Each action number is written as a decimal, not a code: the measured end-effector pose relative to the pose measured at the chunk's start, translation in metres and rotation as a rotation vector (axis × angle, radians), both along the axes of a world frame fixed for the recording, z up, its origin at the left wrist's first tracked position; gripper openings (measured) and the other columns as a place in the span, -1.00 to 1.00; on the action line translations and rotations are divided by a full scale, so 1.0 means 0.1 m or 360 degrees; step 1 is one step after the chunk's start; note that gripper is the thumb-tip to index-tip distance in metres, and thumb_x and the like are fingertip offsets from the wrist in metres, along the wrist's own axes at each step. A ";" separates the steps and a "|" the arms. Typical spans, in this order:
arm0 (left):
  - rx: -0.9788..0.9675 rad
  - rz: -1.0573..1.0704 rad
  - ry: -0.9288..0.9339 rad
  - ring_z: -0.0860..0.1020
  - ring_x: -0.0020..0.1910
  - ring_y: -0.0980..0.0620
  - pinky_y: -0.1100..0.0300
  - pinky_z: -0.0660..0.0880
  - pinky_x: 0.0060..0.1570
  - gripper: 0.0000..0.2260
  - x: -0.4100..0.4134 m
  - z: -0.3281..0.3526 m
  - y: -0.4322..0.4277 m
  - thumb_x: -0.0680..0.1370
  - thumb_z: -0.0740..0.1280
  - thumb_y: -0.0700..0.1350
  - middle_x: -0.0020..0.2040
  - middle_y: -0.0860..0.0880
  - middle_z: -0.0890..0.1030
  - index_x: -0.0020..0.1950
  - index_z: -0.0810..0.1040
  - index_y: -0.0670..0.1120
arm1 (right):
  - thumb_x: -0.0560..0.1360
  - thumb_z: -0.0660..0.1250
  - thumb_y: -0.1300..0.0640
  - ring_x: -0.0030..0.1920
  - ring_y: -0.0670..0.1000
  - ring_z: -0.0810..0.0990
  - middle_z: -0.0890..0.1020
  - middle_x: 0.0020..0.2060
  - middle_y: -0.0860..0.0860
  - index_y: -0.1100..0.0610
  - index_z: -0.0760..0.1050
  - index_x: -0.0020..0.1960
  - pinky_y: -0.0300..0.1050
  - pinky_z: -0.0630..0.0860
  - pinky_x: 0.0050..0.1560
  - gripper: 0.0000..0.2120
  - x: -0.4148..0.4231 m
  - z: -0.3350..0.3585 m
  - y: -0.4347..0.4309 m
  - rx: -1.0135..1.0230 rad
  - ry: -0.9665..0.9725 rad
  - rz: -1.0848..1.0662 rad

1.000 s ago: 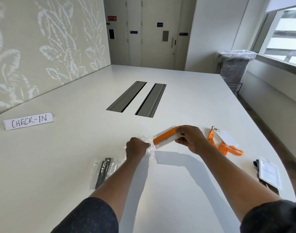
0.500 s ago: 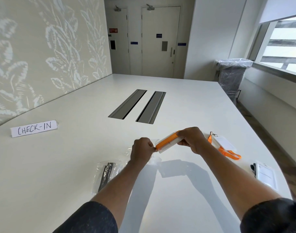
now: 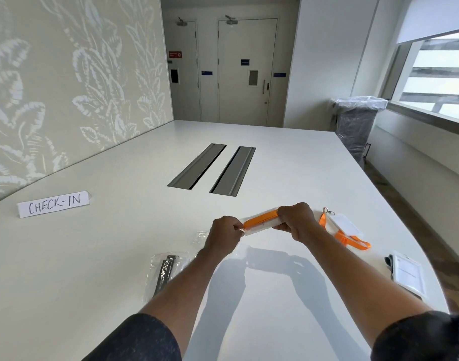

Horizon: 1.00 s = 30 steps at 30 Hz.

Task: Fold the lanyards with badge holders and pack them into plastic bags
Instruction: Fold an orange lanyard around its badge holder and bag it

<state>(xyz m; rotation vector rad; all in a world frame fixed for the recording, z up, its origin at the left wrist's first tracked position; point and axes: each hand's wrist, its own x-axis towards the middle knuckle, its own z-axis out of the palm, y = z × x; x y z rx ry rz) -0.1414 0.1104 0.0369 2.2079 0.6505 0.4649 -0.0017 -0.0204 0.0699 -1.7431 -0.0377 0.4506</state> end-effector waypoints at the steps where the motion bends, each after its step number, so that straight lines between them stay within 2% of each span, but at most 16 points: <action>1: -0.0005 0.0018 -0.0013 0.63 -0.16 -0.13 0.24 0.44 -0.24 -0.84 -0.01 0.01 0.00 0.49 0.33 -0.28 -0.15 -0.17 0.69 -0.02 0.69 -0.17 | 0.46 0.26 0.31 -0.40 0.20 0.70 0.62 -0.14 0.22 0.30 0.44 -0.11 -0.18 0.51 -0.57 -0.96 -0.02 -0.01 0.01 0.0033 0.0042 0.0006; 2: -0.0010 0.0039 -0.0028 0.62 -0.16 -0.12 0.25 0.40 -0.24 -0.81 -0.01 0.02 0.00 0.49 0.29 -0.28 -0.17 -0.17 0.69 -0.05 0.70 -0.17 | 0.47 0.25 0.33 -0.41 0.20 0.69 0.60 -0.15 0.22 0.30 0.43 -0.12 -0.15 0.54 -0.54 -0.98 -0.04 -0.02 0.03 0.0096 0.0086 0.0009; 4: -0.0005 0.0084 -0.0048 0.58 -0.18 -0.11 0.24 0.36 -0.26 -0.77 -0.01 0.04 -0.01 0.50 0.24 -0.28 -0.19 -0.16 0.68 -0.10 0.71 -0.17 | 0.48 0.21 0.38 -0.43 0.16 0.65 0.56 -0.18 0.21 0.31 0.41 -0.13 0.01 0.66 -0.30 -0.97 -0.07 -0.04 0.09 0.0229 0.0195 0.0012; 5: 0.0004 0.0111 -0.0052 0.58 -0.17 -0.12 0.23 0.35 -0.26 -0.77 -0.01 0.04 -0.01 0.50 0.24 -0.28 -0.18 -0.16 0.68 -0.09 0.71 -0.17 | 0.49 0.19 0.39 -0.42 0.16 0.65 0.56 -0.19 0.21 0.32 0.41 -0.13 0.03 0.66 -0.27 -0.96 -0.09 -0.04 0.11 0.0266 0.0251 0.0020; 7: 0.0008 0.0174 -0.0057 0.60 -0.12 -0.15 0.23 0.38 -0.25 -0.77 0.00 0.05 0.00 0.51 0.23 -0.28 -0.14 -0.16 0.69 -0.07 0.70 -0.17 | 0.49 0.15 0.41 -0.36 0.18 0.64 0.56 -0.19 0.22 0.33 0.39 -0.12 -0.04 0.63 -0.43 -0.94 -0.15 -0.03 0.13 0.0313 0.0334 0.0034; 9: 0.0026 0.0233 -0.0063 0.61 -0.06 -0.15 0.22 0.46 -0.17 -0.76 -0.01 0.05 0.01 0.49 0.24 -0.28 -0.09 -0.15 0.70 -0.04 0.70 -0.15 | 0.49 0.14 0.42 -0.32 0.18 0.64 0.55 -0.18 0.22 0.32 0.38 -0.13 -0.07 0.59 -0.50 -0.92 -0.19 -0.03 0.14 0.0332 0.0374 0.0033; 12: 0.0113 0.0295 -0.0074 0.62 0.00 -0.14 0.13 0.56 -0.06 -0.74 -0.02 0.06 0.00 0.47 0.24 -0.28 -0.04 -0.12 0.71 -0.02 0.71 -0.14 | 0.50 0.14 0.42 -0.29 0.17 0.62 0.52 -0.17 0.21 0.32 0.38 -0.14 -0.06 0.60 -0.50 -0.92 -0.26 -0.02 0.16 0.0327 0.0412 0.0055; 15: 0.0166 0.0260 -0.0080 0.63 -0.09 -0.16 0.06 0.58 -0.13 -0.78 0.01 0.09 -0.06 0.45 0.26 -0.27 -0.13 -0.13 0.70 -0.12 0.71 -0.15 | 0.51 0.15 0.43 -0.29 0.17 0.62 0.55 -0.19 0.23 0.33 0.39 -0.14 -0.11 0.60 -0.53 -0.91 -0.36 -0.03 0.24 0.0349 0.0478 0.0096; 20: 0.0106 0.0114 -0.0116 0.63 -0.16 -0.14 0.08 0.54 -0.19 -0.91 0.09 0.12 -0.15 0.41 0.38 -0.21 -0.23 -0.11 0.69 -0.20 0.69 -0.15 | 0.45 0.24 0.48 -0.41 0.09 0.62 0.63 -0.35 0.19 0.38 0.54 -0.14 -0.12 0.64 -0.40 -0.89 -0.49 -0.08 0.32 0.0388 0.0536 0.0185; 23: 0.0042 0.0121 -0.0172 0.65 -0.04 -0.09 0.13 0.58 -0.07 -0.85 0.12 0.14 -0.17 0.45 0.36 -0.19 -0.08 -0.08 0.72 -0.07 0.72 -0.11 | 0.44 0.39 0.36 -0.39 0.04 0.59 0.63 -0.36 0.11 0.27 0.56 -0.14 -0.19 0.59 -0.45 -0.96 -0.54 -0.11 0.28 0.0227 0.0498 0.0222; 26: -0.0035 0.0135 -0.0190 0.65 0.04 -0.05 0.09 0.58 0.07 -0.82 0.14 0.16 -0.20 0.50 0.34 -0.18 0.02 -0.07 0.71 0.03 0.70 -0.10 | 0.49 0.38 0.20 -0.30 0.03 0.55 0.66 -0.35 0.02 0.14 0.57 -0.17 -0.19 0.45 -0.40 -0.93 -0.55 -0.13 0.25 0.0083 0.0520 0.0291; 28: -0.0099 0.0129 -0.0191 0.67 -0.01 -0.05 0.07 0.60 0.04 -0.83 0.14 0.16 -0.22 0.50 0.35 -0.19 -0.03 -0.07 0.72 0.02 0.70 -0.11 | 0.53 0.31 0.16 -0.19 0.07 0.57 0.68 -0.25 0.00 0.11 0.58 -0.14 -0.10 0.49 -0.28 -0.89 -0.53 -0.16 0.24 0.0080 0.0558 0.0355; 30: -0.0184 0.0135 -0.0212 0.70 -0.21 0.01 0.17 0.64 -0.13 -0.84 0.14 0.16 -0.23 0.50 0.35 -0.21 -0.14 -0.05 0.72 0.00 0.70 -0.10 | 0.57 0.27 0.15 -0.11 0.14 0.60 0.68 -0.15 0.01 0.12 0.58 -0.07 0.01 0.56 -0.17 -0.87 -0.52 -0.18 0.22 0.0107 0.0576 0.0429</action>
